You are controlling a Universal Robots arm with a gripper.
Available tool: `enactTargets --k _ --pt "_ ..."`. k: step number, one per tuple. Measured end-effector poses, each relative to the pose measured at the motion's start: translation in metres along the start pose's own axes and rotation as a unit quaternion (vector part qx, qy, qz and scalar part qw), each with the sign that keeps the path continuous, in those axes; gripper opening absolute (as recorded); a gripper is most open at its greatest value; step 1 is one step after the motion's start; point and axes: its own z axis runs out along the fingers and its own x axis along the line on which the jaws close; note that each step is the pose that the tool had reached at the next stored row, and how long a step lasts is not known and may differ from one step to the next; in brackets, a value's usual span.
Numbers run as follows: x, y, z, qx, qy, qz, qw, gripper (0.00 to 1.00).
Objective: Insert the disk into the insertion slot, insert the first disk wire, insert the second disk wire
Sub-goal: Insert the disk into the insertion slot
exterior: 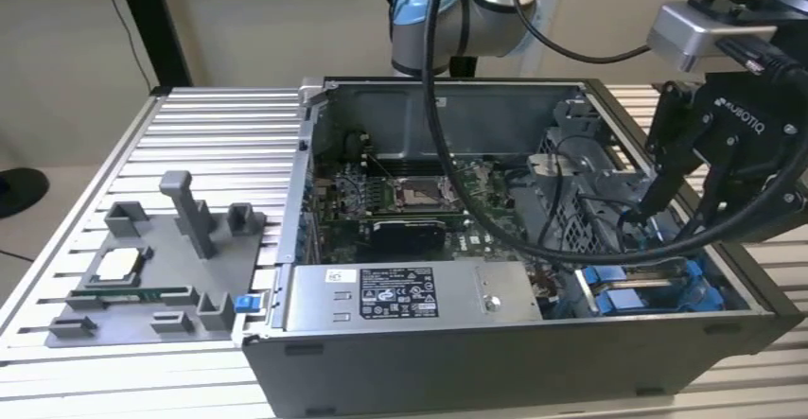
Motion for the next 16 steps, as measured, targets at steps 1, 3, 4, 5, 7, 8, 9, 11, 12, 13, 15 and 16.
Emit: enactTargets --k 1,3,4,5,7,8,9,11,12,13,15,16 --pt "-0.0009 0.0000 -0.0009 0.0000 0.0000 0.000 1.0000 1.00" --pt "-0.0032 0.0000 -0.0010 -0.0007 0.0000 0.000 1.0000 1.00" --pt "-0.0039 -0.0002 -0.0008 -0.0035 0.0001 0.000 1.0000 1.00" --pt "-0.0044 -0.0007 -0.0004 -0.0073 0.0001 0.000 1.0000 1.00" --pt "-0.0051 -0.0022 0.0002 -0.0144 0.0003 0.000 0.9999 1.00" --pt "-0.0054 -0.0029 0.0005 -0.0151 0.0001 0.000 0.9999 1.00" --pt "-0.0054 -0.0030 0.0006 -0.0152 -0.0003 0.000 0.9999 1.00" --pt "-0.0054 -0.0038 0.0012 -0.0152 -0.0027 -0.001 0.9999 1.00" --pt "-0.0055 -0.0042 0.0015 -0.0153 -0.0046 -0.001 0.9999 1.00" --pt "-0.0055 -0.0048 0.0016 -0.0153 -0.0074 -0.001 0.9999 1.00" --pt "-0.0055 -0.0057 0.0018 -0.0154 -0.0129 -0.001 0.9998 1.00" --pt "-0.0055 -0.0060 0.0019 -0.0154 -0.0152 -0.001 0.9998 1.00"
